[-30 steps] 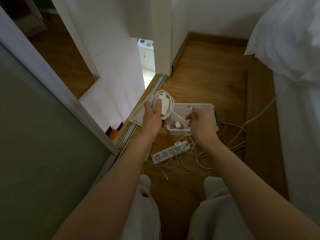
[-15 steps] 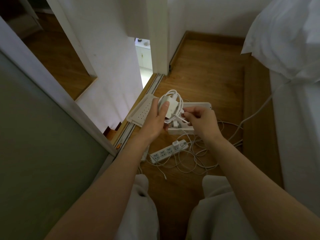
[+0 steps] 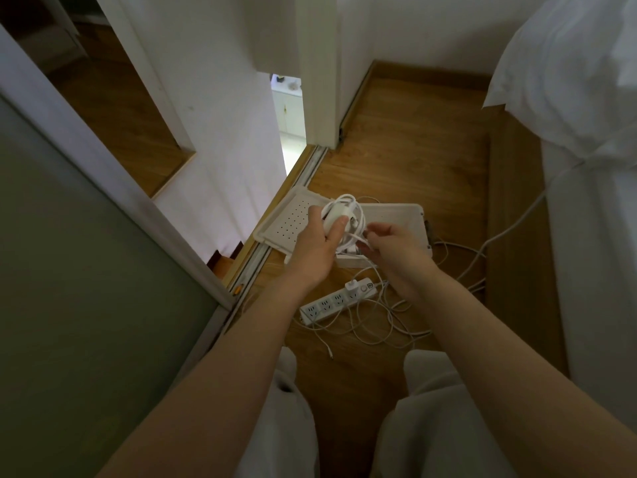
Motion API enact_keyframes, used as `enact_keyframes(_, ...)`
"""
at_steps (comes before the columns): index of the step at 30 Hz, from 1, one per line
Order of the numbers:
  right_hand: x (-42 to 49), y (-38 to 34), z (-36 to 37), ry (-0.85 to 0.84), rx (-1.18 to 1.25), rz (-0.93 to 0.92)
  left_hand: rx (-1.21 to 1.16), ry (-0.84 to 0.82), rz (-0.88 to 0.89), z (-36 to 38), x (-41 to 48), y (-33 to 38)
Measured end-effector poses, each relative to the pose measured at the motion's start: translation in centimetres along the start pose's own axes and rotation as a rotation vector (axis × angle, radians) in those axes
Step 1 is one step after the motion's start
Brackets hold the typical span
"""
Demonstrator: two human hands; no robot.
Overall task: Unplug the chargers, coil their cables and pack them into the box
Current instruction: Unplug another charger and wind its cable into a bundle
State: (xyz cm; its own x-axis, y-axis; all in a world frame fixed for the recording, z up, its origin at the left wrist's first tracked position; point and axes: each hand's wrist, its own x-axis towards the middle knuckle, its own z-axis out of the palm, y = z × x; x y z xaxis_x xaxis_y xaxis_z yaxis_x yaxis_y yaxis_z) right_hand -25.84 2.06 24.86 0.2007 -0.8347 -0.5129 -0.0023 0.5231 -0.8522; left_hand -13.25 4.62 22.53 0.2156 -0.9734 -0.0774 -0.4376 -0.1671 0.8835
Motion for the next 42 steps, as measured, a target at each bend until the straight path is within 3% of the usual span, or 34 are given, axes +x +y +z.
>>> enact_keyframes(4, -0.3, 0.0, 0.2, -0.05, 0.066, 0.111, -0.008, 0.033, -0.013, -0.1, 0.2, 0.0)
enact_keyframes(11, -0.3, -0.1, 0.0, 0.109, 0.058, -0.01, -0.03, 0.032, 0.014, 0.1, 0.0, 0.6)
enact_keyframes(17, -1.6, -0.2, 0.5, -0.062, 0.279, 0.141, -0.053, 0.125, 0.073, 0.3, -0.3, 1.2)
enact_keyframes(22, -1.2, -0.3, 0.4, -0.003, 0.207, 0.14, -0.056, 0.123, 0.078, 0.2, -0.4, 1.4)
enact_keyframes(27, -0.6, 0.2, 0.0, 0.076, -0.002, -0.055, -0.104, 0.03, 0.054, 0.6, -0.2, 1.0)
enact_keyframes(30, -0.4, 0.4, 0.0, 0.155, 0.058, -0.095, -0.118, -0.031, 0.048, 0.8, -0.2, 1.0)
enact_keyframes(33, 0.0, 0.6, 0.0, 0.231, 0.253, -0.02, -0.094, -0.057, 0.055, 1.1, -0.2, 1.0)
enact_keyframes(39, -0.3, 0.2, -0.1, 0.043, 0.437, 0.063, -0.046, -0.025, 0.048, 1.0, -0.1, 0.5)
enact_keyframes(42, -0.4, 0.3, -0.1, -0.032, 0.382, -0.048, -0.049, -0.005, 0.039, 1.1, 0.0, 0.3)
